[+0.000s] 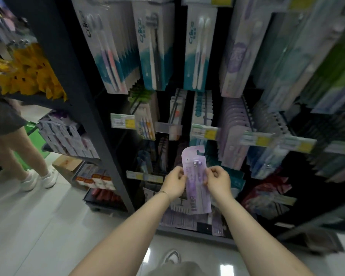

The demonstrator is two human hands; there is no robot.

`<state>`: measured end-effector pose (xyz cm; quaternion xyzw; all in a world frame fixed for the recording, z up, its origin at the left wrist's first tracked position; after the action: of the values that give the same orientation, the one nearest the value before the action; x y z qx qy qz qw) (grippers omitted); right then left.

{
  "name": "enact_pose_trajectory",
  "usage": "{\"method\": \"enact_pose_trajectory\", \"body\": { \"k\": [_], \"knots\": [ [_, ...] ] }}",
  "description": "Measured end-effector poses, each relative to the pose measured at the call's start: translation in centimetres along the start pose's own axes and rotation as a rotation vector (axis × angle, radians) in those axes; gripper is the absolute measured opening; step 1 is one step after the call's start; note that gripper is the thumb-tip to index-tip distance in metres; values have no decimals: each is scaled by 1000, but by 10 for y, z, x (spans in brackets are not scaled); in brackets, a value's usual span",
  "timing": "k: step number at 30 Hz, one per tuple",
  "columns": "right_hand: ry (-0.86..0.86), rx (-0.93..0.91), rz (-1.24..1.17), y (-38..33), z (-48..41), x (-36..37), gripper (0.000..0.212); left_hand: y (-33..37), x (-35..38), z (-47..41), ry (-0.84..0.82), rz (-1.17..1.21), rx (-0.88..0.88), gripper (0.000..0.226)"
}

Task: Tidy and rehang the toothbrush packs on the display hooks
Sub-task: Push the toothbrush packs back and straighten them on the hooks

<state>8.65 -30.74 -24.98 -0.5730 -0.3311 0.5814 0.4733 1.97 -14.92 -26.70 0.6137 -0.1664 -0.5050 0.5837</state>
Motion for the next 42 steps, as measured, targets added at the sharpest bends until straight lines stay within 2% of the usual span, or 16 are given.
{"method": "enact_pose_trajectory", "body": {
  "k": [5, 10, 15, 20, 24, 27, 31, 35, 42],
  "knots": [
    [98, 42, -14, 11, -22, -45, 17, 34, 41, 13, -68, -1, 52, 16],
    [133, 1, -26, 0, -47, -73, 19, 63, 65, 10, -66, -25, 114, 16],
    [96, -25, -88, -10, -72, -84, 12, 86, 83, 1, -56, -13, 116, 20],
    [71, -82, -96, -23, -94, -97, 14, 105, 102, -6, -5, 8, 105, 23],
    [69, -80, -92, -28, -108, -107, 23, 115, 118, -4, 38, 52, 113, 38],
    [53, -78, -58, -27, -115, -110, 23, 116, 125, -6, 72, 61, 96, 41],
    [12, -43, -24, -16, -116, -105, 12, 119, 123, -3, 45, -26, 100, 53],
    [-50, -34, -35, -12, -118, -98, 14, 121, 118, -3, 6, -93, 133, 68],
    [-83, -32, -25, -9, -116, -96, 6, 113, 116, -12, -16, -170, 100, 72]
  ]
}}
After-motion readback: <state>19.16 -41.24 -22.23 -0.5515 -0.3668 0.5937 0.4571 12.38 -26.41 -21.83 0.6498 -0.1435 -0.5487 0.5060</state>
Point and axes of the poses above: each hand's wrist, its own z-axis away from the middle knuckle, its own x-axis out of the palm, y = z × x, the point moved 7 cm from there along -z, towards the middle knuckle, and after that the axes turned 13 degrees about y, right-handed, at the moved point
